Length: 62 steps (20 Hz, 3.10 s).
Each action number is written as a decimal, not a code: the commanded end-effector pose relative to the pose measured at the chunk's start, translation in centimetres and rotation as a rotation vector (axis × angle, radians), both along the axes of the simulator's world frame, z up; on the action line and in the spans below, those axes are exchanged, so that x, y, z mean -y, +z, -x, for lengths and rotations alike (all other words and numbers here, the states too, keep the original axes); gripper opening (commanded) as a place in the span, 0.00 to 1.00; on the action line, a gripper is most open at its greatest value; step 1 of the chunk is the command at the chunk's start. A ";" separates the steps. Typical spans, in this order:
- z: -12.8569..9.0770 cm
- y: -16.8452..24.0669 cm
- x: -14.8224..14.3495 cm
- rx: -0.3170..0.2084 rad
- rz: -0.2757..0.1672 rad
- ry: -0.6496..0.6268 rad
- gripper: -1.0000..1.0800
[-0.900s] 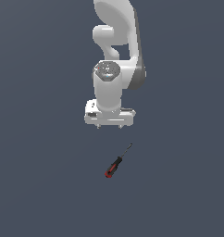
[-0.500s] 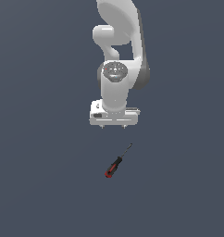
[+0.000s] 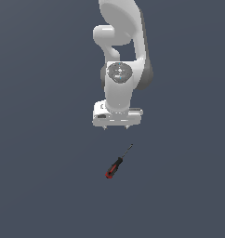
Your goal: Pick up the object and move it to a goal position.
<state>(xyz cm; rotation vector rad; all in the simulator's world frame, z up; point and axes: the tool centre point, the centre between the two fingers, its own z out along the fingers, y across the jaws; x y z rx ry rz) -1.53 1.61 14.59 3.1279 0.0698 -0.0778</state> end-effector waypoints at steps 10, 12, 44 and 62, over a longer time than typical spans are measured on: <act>-2.0 -1.2 -0.3 0.008 -0.001 -0.120 0.96; -2.6 -1.6 -0.4 0.011 -0.002 -0.159 0.96; -10.1 -8.1 -2.3 0.051 0.005 -0.684 0.96; -10.2 -13.1 -2.4 0.052 0.004 -0.688 0.00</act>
